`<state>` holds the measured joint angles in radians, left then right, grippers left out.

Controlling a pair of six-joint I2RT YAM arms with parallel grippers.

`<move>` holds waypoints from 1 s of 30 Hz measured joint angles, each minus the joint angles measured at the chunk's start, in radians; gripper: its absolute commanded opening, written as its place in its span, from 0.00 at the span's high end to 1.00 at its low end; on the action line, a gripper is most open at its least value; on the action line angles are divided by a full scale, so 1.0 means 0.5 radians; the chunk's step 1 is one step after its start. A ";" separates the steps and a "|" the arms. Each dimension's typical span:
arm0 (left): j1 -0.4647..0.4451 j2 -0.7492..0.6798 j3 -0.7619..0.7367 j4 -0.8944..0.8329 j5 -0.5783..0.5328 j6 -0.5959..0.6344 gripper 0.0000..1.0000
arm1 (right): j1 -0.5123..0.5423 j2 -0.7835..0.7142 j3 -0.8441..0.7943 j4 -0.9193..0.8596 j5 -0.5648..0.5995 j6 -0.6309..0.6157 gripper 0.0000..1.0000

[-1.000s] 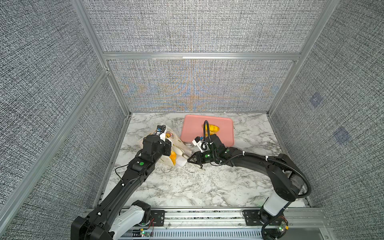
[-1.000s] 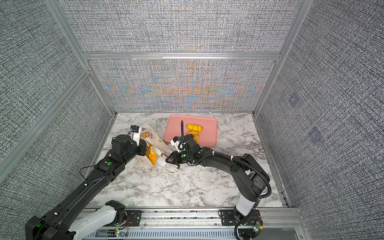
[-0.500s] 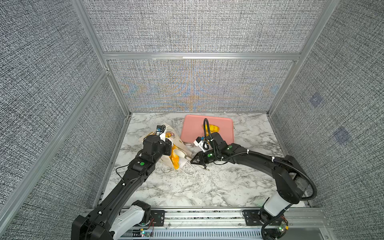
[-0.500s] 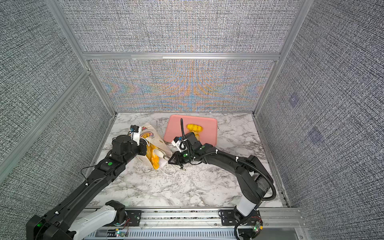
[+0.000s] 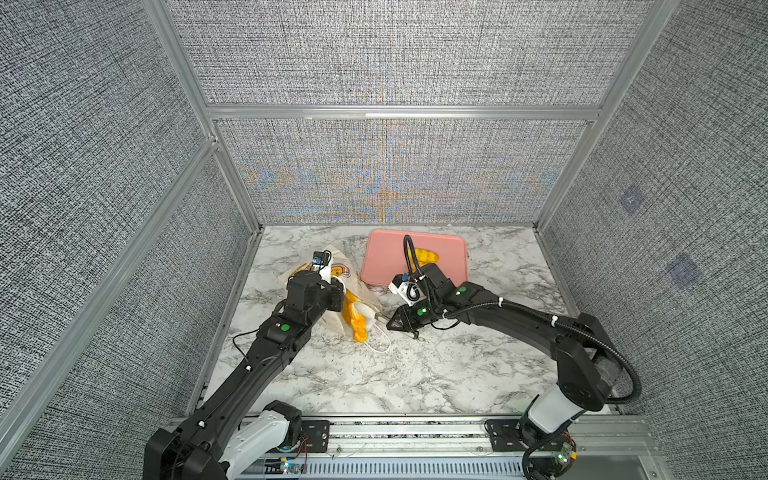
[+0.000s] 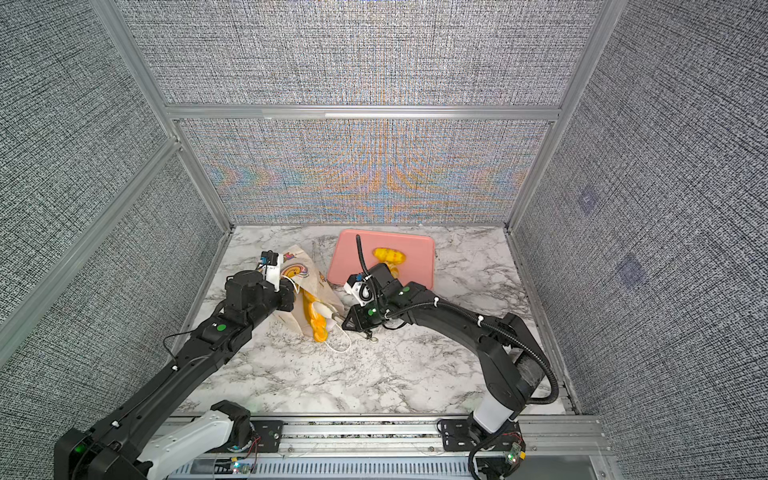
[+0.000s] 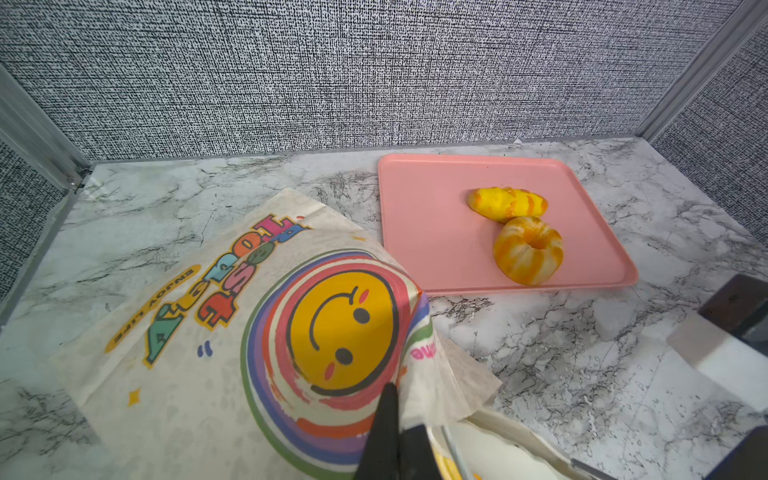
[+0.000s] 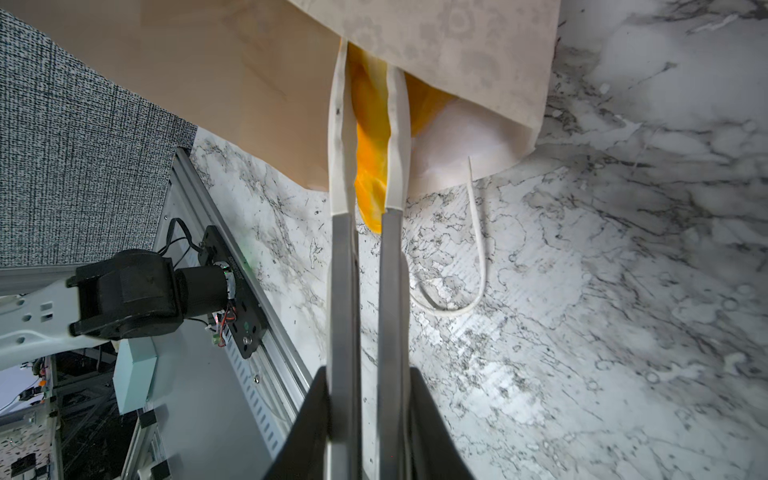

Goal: Take the fake bread out of the paper bag
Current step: 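Pinch the twisted yellow bread inside the bag with the tongs, then pull the twisted bread out of the bag and swing it over the tray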

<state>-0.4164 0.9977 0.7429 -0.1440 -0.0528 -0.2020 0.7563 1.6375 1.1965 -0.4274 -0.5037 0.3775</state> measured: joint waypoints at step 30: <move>0.000 0.096 0.113 0.043 -0.105 -0.092 1.00 | 0.165 -1.006 -0.409 -0.385 -0.043 0.186 1.00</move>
<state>-0.4164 1.0458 0.7994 -0.1226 -0.1055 -0.2481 0.8387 1.1347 0.9920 -0.6201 -0.5255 0.4706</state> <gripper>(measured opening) 0.052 0.235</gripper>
